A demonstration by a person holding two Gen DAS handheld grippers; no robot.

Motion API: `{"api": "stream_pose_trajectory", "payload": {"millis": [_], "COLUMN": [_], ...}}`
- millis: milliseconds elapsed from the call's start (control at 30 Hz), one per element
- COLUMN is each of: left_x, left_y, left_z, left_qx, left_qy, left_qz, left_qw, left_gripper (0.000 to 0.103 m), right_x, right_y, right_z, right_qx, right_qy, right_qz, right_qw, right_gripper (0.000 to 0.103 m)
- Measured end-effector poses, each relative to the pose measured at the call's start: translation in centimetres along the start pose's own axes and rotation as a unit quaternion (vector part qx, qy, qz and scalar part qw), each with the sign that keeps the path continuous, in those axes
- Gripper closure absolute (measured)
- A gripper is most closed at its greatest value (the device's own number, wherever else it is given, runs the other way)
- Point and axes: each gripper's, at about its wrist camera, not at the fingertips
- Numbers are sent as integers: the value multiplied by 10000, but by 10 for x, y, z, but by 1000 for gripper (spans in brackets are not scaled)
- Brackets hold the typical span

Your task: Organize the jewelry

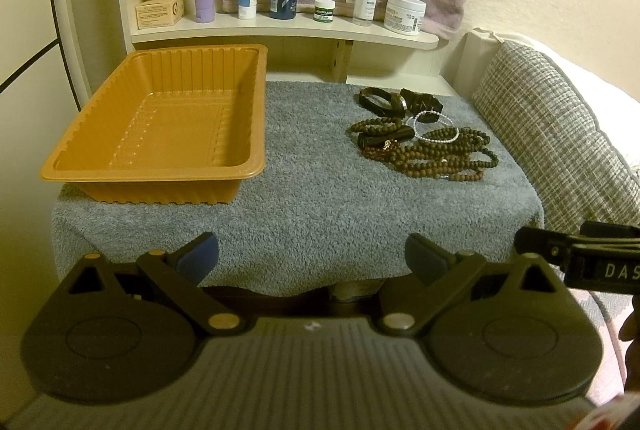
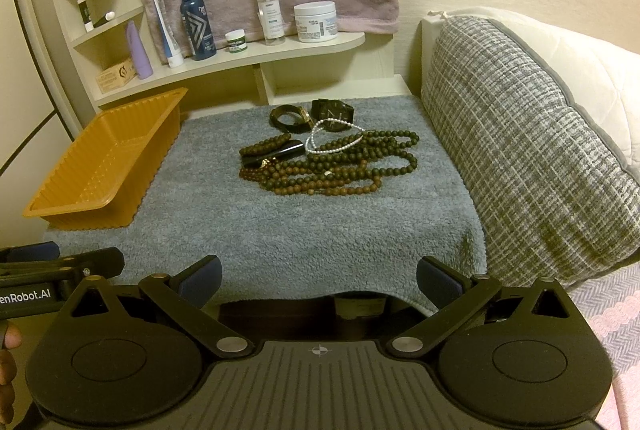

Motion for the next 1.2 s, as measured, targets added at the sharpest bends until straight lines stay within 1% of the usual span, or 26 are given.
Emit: {"api": "stream_pose_trajectory", "payload": {"millis": [467,567,633,700,767,833,933,1000,1067,1133,1200], "left_x": [2,5,9,13,17,21,24,22,19,14,5], "left_y": [1,9,21,37,53,72,102,125,144,165,184], "left_z": [-1,-4,-7,-11,-13,-15,-16,-17,-18,-17,-17], "left_qx": [31,251,542,855,1062,1314,1668,1881,2005,2103,2236], "left_qy": [-34,-144,-280,-443,-582,-763,-1056,-1232,-1357,-1398,-1365], "left_qz": [7,31,95,101,63,-38,-348,-660,-868,-1067,-1177], "left_qw": [10000,9996,9981,9953,9926,9884,9797,9721,9663,9617,9579], "left_gripper": [4,5,7,9,12,12,16,18,22,26,30], "right_x": [0,2,3,5,6,6,1,-4,-9,-14,-18], "right_y": [1,1,-1,-1,-2,-1,2,3,5,12,20], "right_z": [1,0,-1,-3,-8,-11,-17,-20,-23,-25,-27], "right_qx": [-3,-45,-94,-141,-172,-180,-141,-201,-196,35,285], "right_qy": [-11,-89,-194,-318,-461,-614,-772,-858,-926,-1063,-1175], "right_qz": [1,6,-2,-15,-43,-70,-84,-150,-206,-259,-165], "right_qw": [10000,10000,9998,9994,9988,9979,9969,9960,9953,9940,9925], "right_gripper": [0,0,0,0,0,0,0,0,0,1,0]}}
Point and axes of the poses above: each gripper's, at about its wrist camera, not at the fingertips, and x roughly against the way its jaws point, y to its left, z to its underside, and after that the axes turned 5 degrees about -y, right-handed
